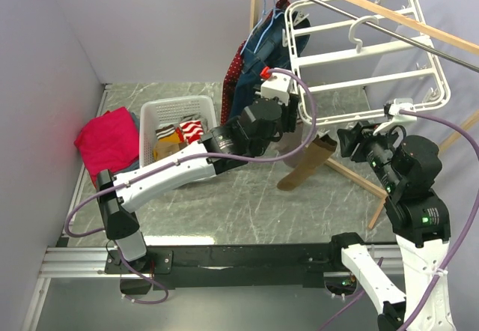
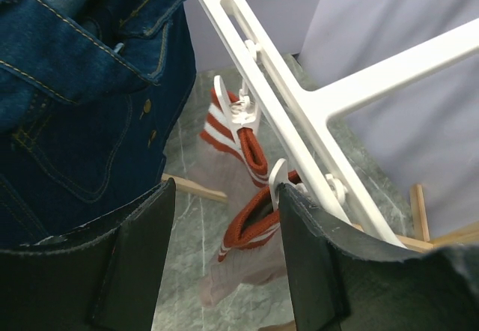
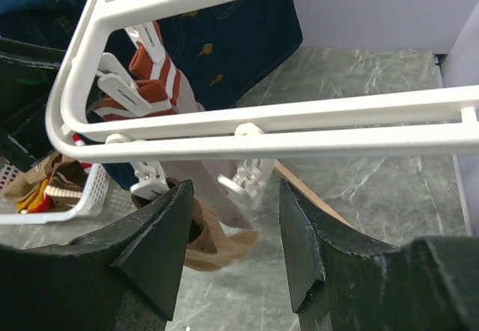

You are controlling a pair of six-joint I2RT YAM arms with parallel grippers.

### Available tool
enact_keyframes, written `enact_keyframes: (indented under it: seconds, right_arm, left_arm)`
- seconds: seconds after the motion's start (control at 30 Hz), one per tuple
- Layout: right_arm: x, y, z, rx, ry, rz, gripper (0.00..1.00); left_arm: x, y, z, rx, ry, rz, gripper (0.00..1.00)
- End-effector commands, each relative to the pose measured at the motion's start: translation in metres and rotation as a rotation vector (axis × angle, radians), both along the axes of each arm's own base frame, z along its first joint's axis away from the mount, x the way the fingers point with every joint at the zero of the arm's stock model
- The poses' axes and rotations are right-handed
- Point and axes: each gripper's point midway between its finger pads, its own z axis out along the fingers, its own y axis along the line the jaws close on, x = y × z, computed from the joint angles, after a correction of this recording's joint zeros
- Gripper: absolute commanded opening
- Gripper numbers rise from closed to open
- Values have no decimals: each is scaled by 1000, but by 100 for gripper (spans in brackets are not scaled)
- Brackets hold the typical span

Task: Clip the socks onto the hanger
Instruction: Open the clamp at the hanger.

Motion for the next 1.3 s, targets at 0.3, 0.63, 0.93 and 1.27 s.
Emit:
enact_keyframes:
  seconds: [0.3,0.63,0.93,1.27]
  right_arm:
    - [17,0,17,4,-92,-13,50]
    - [22,-17,17,-4,-117,-109,43]
    - [22,-7,18,-14,-130,-51,31]
    - [6,17,26,-9,-142,105,5]
  left_arm:
    - [-2,21,38,-91,-42,15,62]
    - [0,23,37,-91,-36,16,62]
    - [2,26,37,-87,-36,18,63]
    - [5,34,42,-91,-31,-44,63]
